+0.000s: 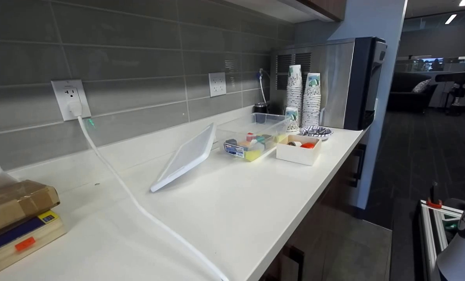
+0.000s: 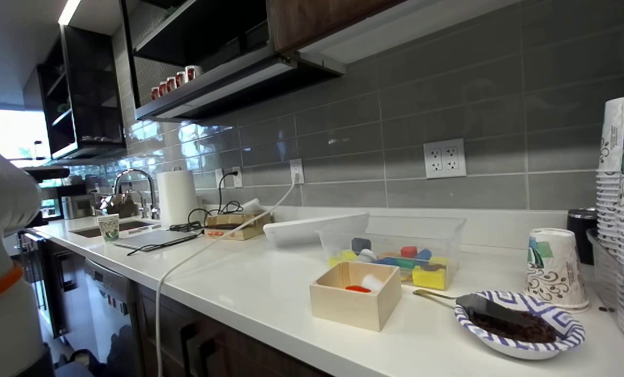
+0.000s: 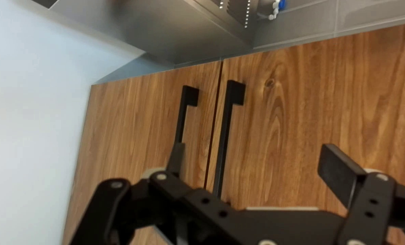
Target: Open and close the top left cabinet door
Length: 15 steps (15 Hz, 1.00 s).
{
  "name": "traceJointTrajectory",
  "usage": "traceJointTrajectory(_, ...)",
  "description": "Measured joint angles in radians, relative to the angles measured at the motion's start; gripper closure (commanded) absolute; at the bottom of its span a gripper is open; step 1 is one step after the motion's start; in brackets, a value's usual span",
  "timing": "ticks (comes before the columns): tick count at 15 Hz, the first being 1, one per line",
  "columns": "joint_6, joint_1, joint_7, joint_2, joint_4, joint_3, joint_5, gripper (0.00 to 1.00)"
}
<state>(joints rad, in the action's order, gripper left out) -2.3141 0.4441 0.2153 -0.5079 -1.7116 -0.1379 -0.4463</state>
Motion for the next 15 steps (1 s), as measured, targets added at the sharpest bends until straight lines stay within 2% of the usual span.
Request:
traceJointTrajectory(9,-0.088,0.001,-0.004,0.297,0.246,-0.085,-0.008,0.0)
traceJointTrajectory(15,-0.122,-0.03,-0.111,0.438,0.358,-0.17,0.14,0.0)
